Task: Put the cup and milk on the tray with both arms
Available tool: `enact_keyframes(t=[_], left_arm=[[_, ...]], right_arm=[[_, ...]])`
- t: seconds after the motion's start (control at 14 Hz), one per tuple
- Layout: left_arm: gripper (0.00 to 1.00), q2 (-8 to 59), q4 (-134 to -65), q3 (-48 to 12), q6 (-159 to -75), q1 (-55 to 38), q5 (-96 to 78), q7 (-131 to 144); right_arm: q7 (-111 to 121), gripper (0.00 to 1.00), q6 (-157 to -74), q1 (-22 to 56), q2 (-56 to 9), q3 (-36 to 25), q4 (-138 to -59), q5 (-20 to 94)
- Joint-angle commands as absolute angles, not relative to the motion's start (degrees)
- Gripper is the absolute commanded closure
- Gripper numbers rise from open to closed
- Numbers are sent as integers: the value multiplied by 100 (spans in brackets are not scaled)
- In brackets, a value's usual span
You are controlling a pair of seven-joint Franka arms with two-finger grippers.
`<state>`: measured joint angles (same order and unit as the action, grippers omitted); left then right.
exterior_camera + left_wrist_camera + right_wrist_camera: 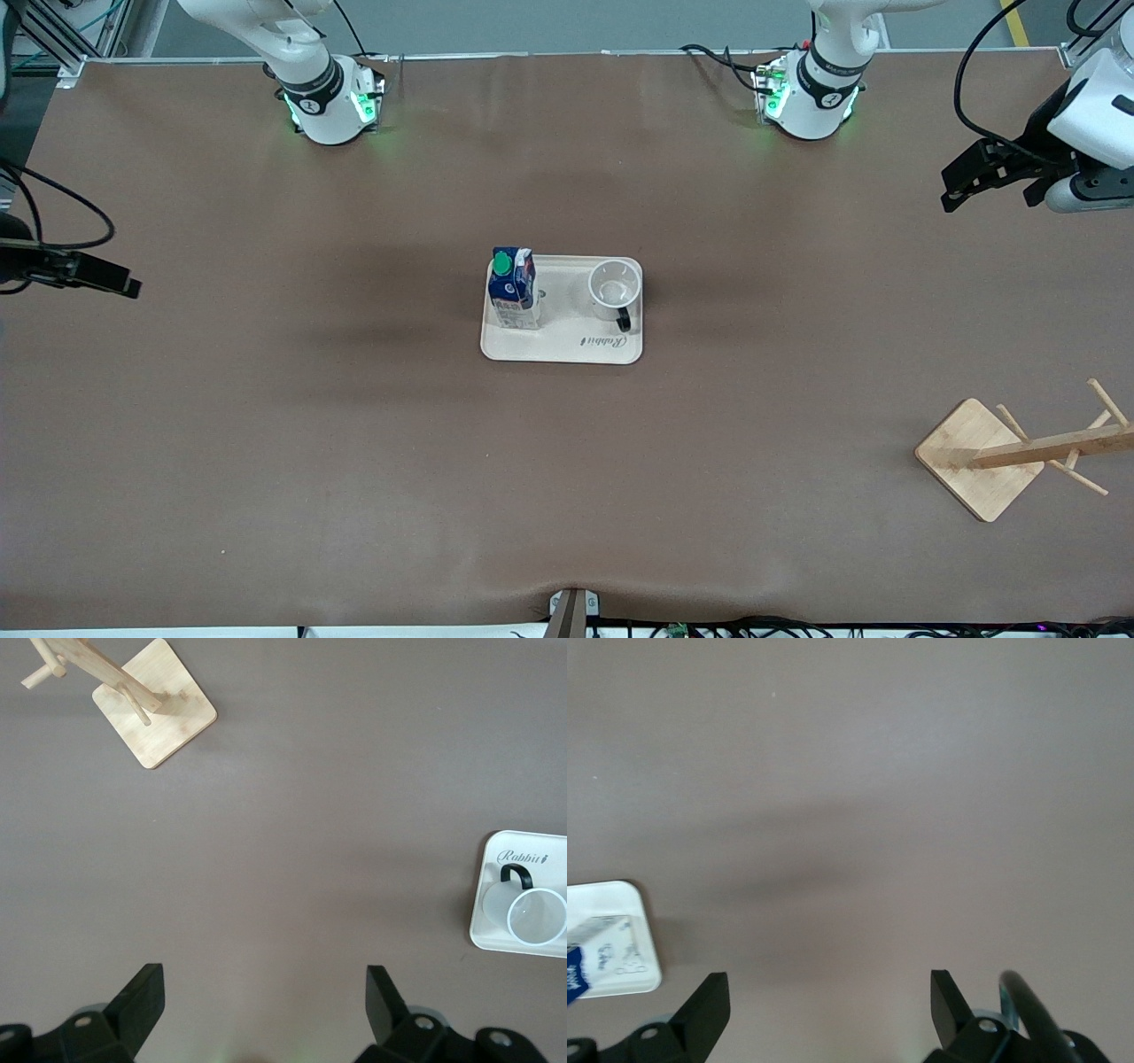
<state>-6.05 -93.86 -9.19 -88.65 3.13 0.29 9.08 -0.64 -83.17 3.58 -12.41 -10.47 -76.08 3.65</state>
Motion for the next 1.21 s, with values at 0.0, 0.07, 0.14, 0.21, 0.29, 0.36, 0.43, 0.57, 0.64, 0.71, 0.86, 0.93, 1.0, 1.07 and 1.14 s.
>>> enact_keyframes(t=[0.0, 0.07, 0.14, 0.21, 0.29, 0.36, 0.43, 0.57, 0.64, 0.71, 0.86, 0.93, 1.0, 1.07, 1.14], left_arm=[[0, -694, -9439, -905, -8903, 316, -62, 844], [0, -712, -9439, -905, -8903, 325, -70, 826], [0, -712, -9431, -905, -8903, 325, -70, 826], [0, -712, -9405, -905, -8903, 325, -70, 809], [0, -729, -9404, -905, -8886, 325, -70, 809], [0, -729, -9404, -905, -8886, 325, -70, 809], [0, -738, -9404, -897, -8886, 334, -70, 809], [0, -738, -9404, -879, -8886, 334, -79, 826], [0, -738, -9396, -879, -8877, 334, -79, 826], [0, -738, -9369, -879, -8851, 334, -79, 861], [0, -712, -9273, -870, -8763, 334, -70, 800], [0, -721, -9272, -879, -8763, 325, -70, 809], [0, -712, -9264, -905, -8763, 325, -70, 843], [0, -721, -9264, -914, -8763, 316, -70, 870], [0, -712, -9238, -914, -8754, 325, -70, 853]], right_arm=[[465, 0, -8893, 114, -345, -940, -8839, 167], [492, 0, -8895, 140, -177, -932, -8972, 132], [492, 0, -8834, 175, -28, -906, -9026, 54], [492, 0, -8729, 193, 113, -897, -9122, 35], [492, 0, -8667, 219, 280, -896, -9288, 35], [501, 0, -8649, 220, 342, -896, -9386, 26], [492, 0, -8657, 272, 291, -888, -9343, -17], [440, 0, -8718, 281, 255, -896, -9176, -219], [422, 0, -8693, 290, 255, -888, -9158, -220], [439, 0, -8684, 290, 255, -888, -9184, -194], [439, 0, -8771, 255, 246, -896, -9176, -159], [431, 0, -8867, 220, 229, -914, -9176, -150], [431, 0, -8877, 220, 211, -914, -9176, -141], [422, 0, -8833, 228, 211, -914, -9176, -141], [422, 0, -8807, 237, 211, -914, -9176, -141]])
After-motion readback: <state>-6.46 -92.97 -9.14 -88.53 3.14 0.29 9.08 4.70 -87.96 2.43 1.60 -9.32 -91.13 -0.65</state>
